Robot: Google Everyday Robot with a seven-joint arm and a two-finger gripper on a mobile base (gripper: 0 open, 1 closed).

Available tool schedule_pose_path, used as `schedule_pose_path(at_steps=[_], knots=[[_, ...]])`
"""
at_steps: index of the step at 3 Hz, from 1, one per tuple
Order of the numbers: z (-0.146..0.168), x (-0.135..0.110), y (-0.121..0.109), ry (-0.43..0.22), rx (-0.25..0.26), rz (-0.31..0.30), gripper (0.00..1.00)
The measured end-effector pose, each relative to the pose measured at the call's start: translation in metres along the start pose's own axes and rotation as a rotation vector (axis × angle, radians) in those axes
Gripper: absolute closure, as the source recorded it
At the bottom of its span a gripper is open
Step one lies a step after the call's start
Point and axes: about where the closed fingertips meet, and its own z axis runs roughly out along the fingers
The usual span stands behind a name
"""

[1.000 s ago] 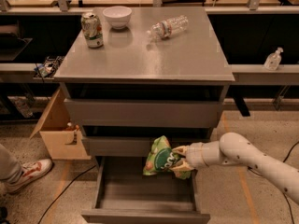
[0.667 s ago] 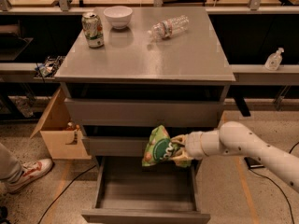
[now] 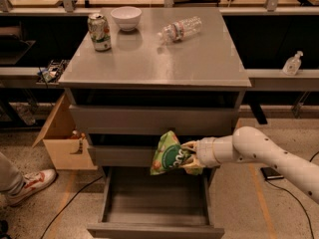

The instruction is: Pick green rice chip bag from bottom drawer and place on counter

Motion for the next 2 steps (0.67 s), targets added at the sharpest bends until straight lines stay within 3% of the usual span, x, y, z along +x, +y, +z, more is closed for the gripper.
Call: schedule_pose_path(at_steps=[1,2], knots=[[-0.024,-0.023,-0.031,0.012,0.073,-0.114,1.0],[-0.075,-0.066,-0.076,0.038,0.197,-0.281,1.0]])
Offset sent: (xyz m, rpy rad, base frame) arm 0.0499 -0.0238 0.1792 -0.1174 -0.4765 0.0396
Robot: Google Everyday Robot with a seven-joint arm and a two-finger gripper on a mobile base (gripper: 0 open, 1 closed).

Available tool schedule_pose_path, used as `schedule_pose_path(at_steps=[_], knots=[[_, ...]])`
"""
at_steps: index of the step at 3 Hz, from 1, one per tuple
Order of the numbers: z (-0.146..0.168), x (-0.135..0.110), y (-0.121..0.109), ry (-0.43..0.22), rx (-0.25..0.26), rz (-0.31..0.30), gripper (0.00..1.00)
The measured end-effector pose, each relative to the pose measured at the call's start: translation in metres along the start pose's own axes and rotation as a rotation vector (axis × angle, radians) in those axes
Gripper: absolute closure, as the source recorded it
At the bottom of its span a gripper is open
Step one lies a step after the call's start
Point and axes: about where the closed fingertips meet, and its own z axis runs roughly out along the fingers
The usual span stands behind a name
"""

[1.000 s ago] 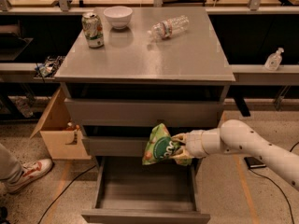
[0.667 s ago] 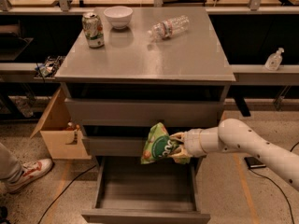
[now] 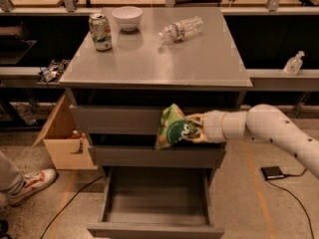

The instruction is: Pick green rice chip bag from bottom drawer and place on counter

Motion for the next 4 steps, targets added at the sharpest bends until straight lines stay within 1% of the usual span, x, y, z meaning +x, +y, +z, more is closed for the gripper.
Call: schedule_pose_path(at_steps=[1,2,3,4], knots=[[-0.029,-0.017,-0.035,0.032,0.081,-0.094,1.0],[-0.064,-0.041,-0.063,0.077,0.172,-0.197,1.0],[-0.099,-0.059,-0.076,0.124,0.261,-0.261,1.0],[-0.099,-0.059,-0.076,0.124,0.261,-0.261,1.0]])
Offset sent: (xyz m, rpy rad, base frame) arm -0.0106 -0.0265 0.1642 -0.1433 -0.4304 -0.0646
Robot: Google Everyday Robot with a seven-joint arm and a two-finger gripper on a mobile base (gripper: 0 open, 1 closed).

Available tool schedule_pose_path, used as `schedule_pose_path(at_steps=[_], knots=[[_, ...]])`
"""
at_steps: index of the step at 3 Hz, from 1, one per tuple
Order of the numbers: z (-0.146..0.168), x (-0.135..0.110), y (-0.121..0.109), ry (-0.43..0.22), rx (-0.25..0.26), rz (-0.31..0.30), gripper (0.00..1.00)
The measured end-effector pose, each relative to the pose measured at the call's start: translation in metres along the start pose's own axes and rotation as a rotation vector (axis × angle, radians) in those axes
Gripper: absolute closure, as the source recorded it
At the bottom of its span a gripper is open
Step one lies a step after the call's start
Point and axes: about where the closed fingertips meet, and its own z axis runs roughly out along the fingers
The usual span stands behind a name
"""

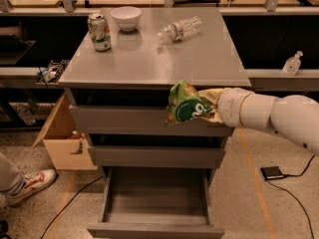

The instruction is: Pick green rice chip bag from bottom drawer and place on counter

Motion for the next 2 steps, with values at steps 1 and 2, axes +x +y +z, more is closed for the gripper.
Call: schedule_pose_path(at_steps=[1,2], knots=[[-0.003,-0.002,-0.027,0.004,0.047,-0.062,1.0],[-0.009,-0.002,-0.064,0.019,0.086,-0.129,1.0]])
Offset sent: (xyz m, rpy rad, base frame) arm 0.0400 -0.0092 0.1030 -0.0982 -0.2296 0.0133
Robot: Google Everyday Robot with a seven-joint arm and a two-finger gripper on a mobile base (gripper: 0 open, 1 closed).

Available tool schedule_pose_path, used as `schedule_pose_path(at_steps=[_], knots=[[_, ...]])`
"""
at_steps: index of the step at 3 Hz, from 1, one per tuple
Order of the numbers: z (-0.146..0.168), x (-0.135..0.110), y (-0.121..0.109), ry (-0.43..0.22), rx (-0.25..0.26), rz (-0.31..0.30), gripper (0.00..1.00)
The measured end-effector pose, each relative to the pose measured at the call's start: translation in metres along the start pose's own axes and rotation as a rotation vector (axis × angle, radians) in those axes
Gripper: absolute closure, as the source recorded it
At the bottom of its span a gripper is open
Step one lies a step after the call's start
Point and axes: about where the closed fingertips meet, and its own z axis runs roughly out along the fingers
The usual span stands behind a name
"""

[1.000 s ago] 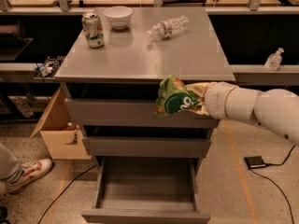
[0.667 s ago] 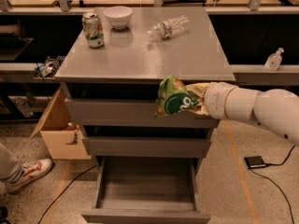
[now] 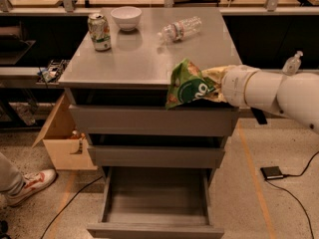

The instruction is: Pick green rice chip bag from bottom drawer and place on counter

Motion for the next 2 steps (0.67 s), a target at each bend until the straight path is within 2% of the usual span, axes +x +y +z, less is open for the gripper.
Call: schedule_pose_path(at_steps=[1,2], knots=[[0.009,0.009,-0.034,0.013,-0.005,-0.061,1.0],[0.031,0.017,-0.069,0.003,-0.019,-0.126,1.0]])
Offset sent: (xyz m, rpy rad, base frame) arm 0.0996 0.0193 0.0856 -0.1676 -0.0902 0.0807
